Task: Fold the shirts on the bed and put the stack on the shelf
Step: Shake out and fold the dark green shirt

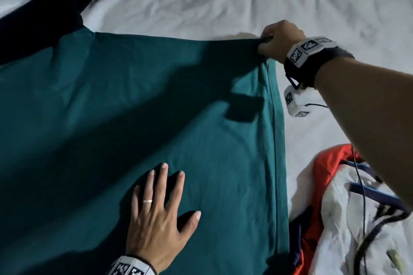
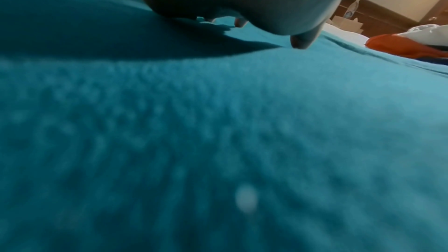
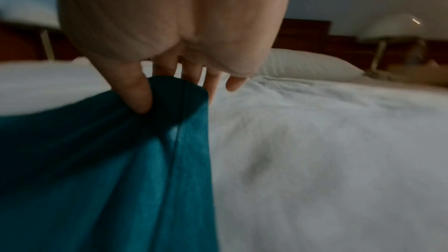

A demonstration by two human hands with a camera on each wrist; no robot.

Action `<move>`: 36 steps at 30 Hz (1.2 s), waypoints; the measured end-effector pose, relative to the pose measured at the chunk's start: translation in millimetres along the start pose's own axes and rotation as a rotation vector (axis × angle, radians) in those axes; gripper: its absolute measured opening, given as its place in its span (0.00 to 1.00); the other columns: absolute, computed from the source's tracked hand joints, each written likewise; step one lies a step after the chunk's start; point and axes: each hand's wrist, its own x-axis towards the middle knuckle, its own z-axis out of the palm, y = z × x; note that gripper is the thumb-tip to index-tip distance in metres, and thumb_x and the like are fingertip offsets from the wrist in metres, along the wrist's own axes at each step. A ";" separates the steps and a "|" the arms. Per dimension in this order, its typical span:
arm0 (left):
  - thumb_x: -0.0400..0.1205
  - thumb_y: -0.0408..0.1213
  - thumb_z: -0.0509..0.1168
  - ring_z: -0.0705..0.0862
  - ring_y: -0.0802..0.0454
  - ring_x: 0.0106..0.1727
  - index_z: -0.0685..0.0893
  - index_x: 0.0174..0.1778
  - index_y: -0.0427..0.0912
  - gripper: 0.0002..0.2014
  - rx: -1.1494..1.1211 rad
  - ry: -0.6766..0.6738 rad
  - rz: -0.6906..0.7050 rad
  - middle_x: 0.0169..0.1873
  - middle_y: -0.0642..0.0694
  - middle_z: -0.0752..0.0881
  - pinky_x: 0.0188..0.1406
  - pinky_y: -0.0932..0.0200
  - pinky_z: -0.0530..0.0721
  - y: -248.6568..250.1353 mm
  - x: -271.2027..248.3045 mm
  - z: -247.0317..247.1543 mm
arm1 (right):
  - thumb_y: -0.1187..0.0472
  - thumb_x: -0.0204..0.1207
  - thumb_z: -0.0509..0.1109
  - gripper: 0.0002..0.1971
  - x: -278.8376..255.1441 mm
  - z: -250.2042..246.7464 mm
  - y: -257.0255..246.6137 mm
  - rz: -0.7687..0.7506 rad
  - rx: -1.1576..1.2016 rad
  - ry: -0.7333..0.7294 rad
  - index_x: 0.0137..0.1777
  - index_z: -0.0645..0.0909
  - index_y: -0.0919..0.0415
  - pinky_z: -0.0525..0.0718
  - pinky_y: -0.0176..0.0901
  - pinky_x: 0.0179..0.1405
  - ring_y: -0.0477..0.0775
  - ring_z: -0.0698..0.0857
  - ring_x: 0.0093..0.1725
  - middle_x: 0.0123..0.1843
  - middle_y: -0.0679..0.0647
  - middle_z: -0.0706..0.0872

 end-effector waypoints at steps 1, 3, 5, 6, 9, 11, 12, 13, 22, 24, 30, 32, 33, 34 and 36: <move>0.75 0.69 0.58 0.65 0.32 0.84 0.71 0.83 0.47 0.43 0.000 -0.005 0.000 0.87 0.38 0.60 0.75 0.27 0.67 -0.1 0.2 1.0 | 0.58 0.72 0.72 0.05 2.7 -4.4 0.8 0.026 0.121 0.026 0.47 0.85 0.53 0.77 0.45 0.49 0.59 0.80 0.48 0.42 0.55 0.83; 0.75 0.69 0.58 0.66 0.32 0.83 0.72 0.83 0.46 0.43 0.000 -0.011 0.001 0.86 0.37 0.61 0.75 0.27 0.67 -0.6 0.9 2.1 | 0.58 0.73 0.74 0.06 7.2 -8.4 4.2 0.040 0.159 0.079 0.47 0.85 0.58 0.75 0.42 0.40 0.58 0.80 0.43 0.39 0.56 0.82; 0.76 0.69 0.57 0.66 0.32 0.83 0.72 0.83 0.46 0.43 -0.005 -0.017 0.001 0.86 0.37 0.61 0.75 0.27 0.67 -1.3 1.4 2.6 | 0.58 0.75 0.73 0.08 8.0 -5.2 10.7 0.053 0.001 0.105 0.51 0.84 0.61 0.75 0.44 0.41 0.59 0.80 0.44 0.44 0.57 0.82; 0.76 0.69 0.57 0.66 0.32 0.83 0.72 0.83 0.47 0.43 -0.009 -0.021 0.002 0.86 0.37 0.61 0.75 0.27 0.66 -1.6 1.7 2.5 | 0.59 0.76 0.71 0.09 6.2 -2.1 14.3 0.060 -0.094 0.109 0.54 0.83 0.61 0.77 0.46 0.42 0.61 0.80 0.46 0.47 0.59 0.81; 0.77 0.70 0.56 0.65 0.32 0.83 0.70 0.84 0.48 0.43 -0.014 -0.045 0.001 0.87 0.38 0.60 0.75 0.28 0.66 -2.8 2.6 1.3 | 0.64 0.79 0.65 0.12 -13.0 11.7 16.0 -0.003 -0.327 0.185 0.61 0.79 0.64 0.81 0.59 0.53 0.68 0.78 0.59 0.60 0.64 0.78; 0.77 0.70 0.55 0.65 0.33 0.83 0.71 0.84 0.47 0.42 -0.018 -0.066 -0.006 0.86 0.38 0.61 0.76 0.27 0.66 -2.5 3.0 0.3 | 0.61 0.79 0.63 0.14 -41.2 26.0 7.4 -0.182 -0.321 0.314 0.61 0.80 0.65 0.81 0.64 0.54 0.69 0.77 0.60 0.63 0.65 0.78; 0.77 0.69 0.55 0.65 0.33 0.84 0.72 0.83 0.47 0.42 -0.027 -0.068 -0.009 0.86 0.38 0.62 0.76 0.28 0.66 -2.3 3.1 -0.3 | 0.57 0.78 0.63 0.16 -59.4 34.9 3.0 -0.291 -0.268 0.324 0.62 0.81 0.64 0.81 0.64 0.53 0.69 0.79 0.60 0.63 0.64 0.80; 0.76 0.69 0.56 0.65 0.34 0.84 0.73 0.82 0.47 0.42 -0.036 -0.062 -0.011 0.86 0.38 0.62 0.75 0.28 0.66 -2.2 3.7 -1.5 | 0.51 0.79 0.63 0.20 -79.4 45.2 2.3 -0.398 -0.250 0.270 0.64 0.82 0.61 0.81 0.63 0.54 0.68 0.79 0.61 0.65 0.63 0.81; 0.74 0.67 0.55 0.67 0.35 0.82 0.74 0.81 0.47 0.41 0.006 -0.132 0.013 0.85 0.38 0.63 0.71 0.29 0.74 -8.0 1.6 -15.6 | 0.58 0.73 0.62 0.14 -207.7 46.4 57.9 -0.005 -0.402 0.150 0.49 0.85 0.66 0.79 0.62 0.52 0.69 0.79 0.54 0.55 0.64 0.83; 0.74 0.68 0.55 0.67 0.35 0.83 0.73 0.81 0.49 0.41 0.008 -0.143 0.003 0.86 0.39 0.62 0.71 0.31 0.74 -6.8 -0.3 -18.8 | 0.54 0.75 0.59 0.19 -235.3 56.7 33.0 -0.170 -0.252 0.182 0.54 0.84 0.64 0.81 0.60 0.50 0.69 0.82 0.53 0.58 0.63 0.84; 0.78 0.67 0.63 0.51 0.41 0.88 0.57 0.88 0.56 0.44 0.058 -0.203 0.036 0.89 0.45 0.47 0.80 0.36 0.62 -27.4 -31.9 -24.6 | 0.39 0.77 0.59 0.33 -344.8 111.1 10.5 -0.307 -0.447 -0.256 0.81 0.69 0.49 0.77 0.60 0.65 0.62 0.71 0.79 0.85 0.58 0.66; 0.78 0.67 0.62 0.47 0.42 0.88 0.52 0.88 0.57 0.45 0.076 -0.242 0.026 0.89 0.47 0.43 0.82 0.37 0.59 -42.8 -51.6 -28.5 | 0.46 0.70 0.69 0.36 -376.5 111.1 23.9 -0.120 -0.501 -0.296 0.80 0.71 0.53 0.75 0.62 0.64 0.66 0.67 0.81 0.85 0.62 0.64; 0.78 0.67 0.62 0.47 0.42 0.88 0.51 0.88 0.57 0.45 0.084 -0.251 0.019 0.89 0.47 0.42 0.82 0.37 0.58 -52.6 -63.1 -29.4 | 0.48 0.64 0.74 0.36 -389.2 109.2 21.8 -0.084 -0.500 -0.294 0.75 0.77 0.57 0.77 0.62 0.60 0.67 0.71 0.77 0.81 0.64 0.69; 0.78 0.68 0.62 0.48 0.42 0.88 0.51 0.88 0.57 0.45 0.089 -0.254 0.014 0.89 0.47 0.43 0.82 0.37 0.59 -63.2 -76.0 -29.8 | 0.51 0.60 0.75 0.34 -402.5 108.0 10.9 -0.093 -0.467 -0.254 0.69 0.82 0.59 0.80 0.61 0.55 0.68 0.76 0.73 0.77 0.66 0.74; 0.76 0.69 0.59 0.51 0.42 0.88 0.55 0.88 0.56 0.45 0.088 -0.245 0.007 0.89 0.46 0.47 0.80 0.36 0.63 -86.0 -103.6 -30.1 | 0.52 0.63 0.67 0.27 -431.4 117.7 -22.9 -0.208 -0.345 -0.136 0.64 0.84 0.60 0.83 0.58 0.50 0.67 0.81 0.66 0.72 0.65 0.80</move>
